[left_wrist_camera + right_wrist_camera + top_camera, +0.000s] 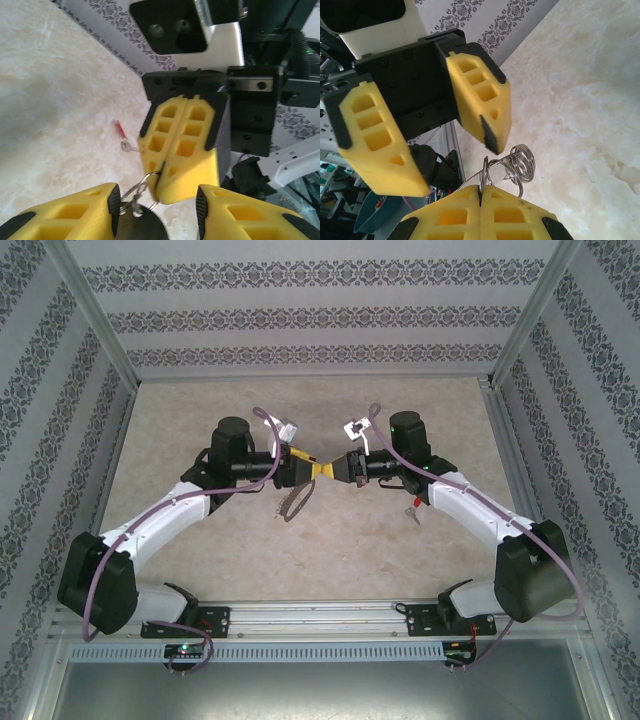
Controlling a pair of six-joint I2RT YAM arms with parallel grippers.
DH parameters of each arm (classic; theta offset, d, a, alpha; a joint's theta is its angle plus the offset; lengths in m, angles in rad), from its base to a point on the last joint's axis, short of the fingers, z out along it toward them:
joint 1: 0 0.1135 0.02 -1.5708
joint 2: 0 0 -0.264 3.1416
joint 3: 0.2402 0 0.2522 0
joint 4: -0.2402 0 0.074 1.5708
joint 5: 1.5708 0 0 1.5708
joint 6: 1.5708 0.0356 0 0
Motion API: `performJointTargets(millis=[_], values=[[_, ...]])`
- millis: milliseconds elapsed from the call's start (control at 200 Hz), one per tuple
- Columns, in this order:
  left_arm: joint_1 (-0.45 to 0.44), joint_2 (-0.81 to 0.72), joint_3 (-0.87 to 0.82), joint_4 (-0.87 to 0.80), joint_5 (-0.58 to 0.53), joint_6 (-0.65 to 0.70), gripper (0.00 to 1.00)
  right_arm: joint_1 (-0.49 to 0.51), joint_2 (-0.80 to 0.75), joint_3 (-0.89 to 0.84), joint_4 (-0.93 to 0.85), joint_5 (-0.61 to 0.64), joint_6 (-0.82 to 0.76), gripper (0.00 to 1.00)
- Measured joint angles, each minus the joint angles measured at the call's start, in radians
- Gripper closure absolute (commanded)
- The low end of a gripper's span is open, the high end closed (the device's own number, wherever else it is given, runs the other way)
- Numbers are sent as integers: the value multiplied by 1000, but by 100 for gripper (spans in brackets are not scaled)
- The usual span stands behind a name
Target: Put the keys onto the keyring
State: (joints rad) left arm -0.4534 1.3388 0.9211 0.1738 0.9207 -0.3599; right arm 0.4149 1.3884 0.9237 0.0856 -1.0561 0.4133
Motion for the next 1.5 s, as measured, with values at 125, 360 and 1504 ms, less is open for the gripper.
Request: performJointTargets(millis=[125,360,1504], values=[[-2,0,0,28,22,-36,56,0,-5,0,0,0,0,100],[-3,-1,-6,50,36,-64,55,0,-19,0,0,0,0,100],[-6,6,-43,59,-3,-61,100,-16,-41,-3,4,70,11,66]])
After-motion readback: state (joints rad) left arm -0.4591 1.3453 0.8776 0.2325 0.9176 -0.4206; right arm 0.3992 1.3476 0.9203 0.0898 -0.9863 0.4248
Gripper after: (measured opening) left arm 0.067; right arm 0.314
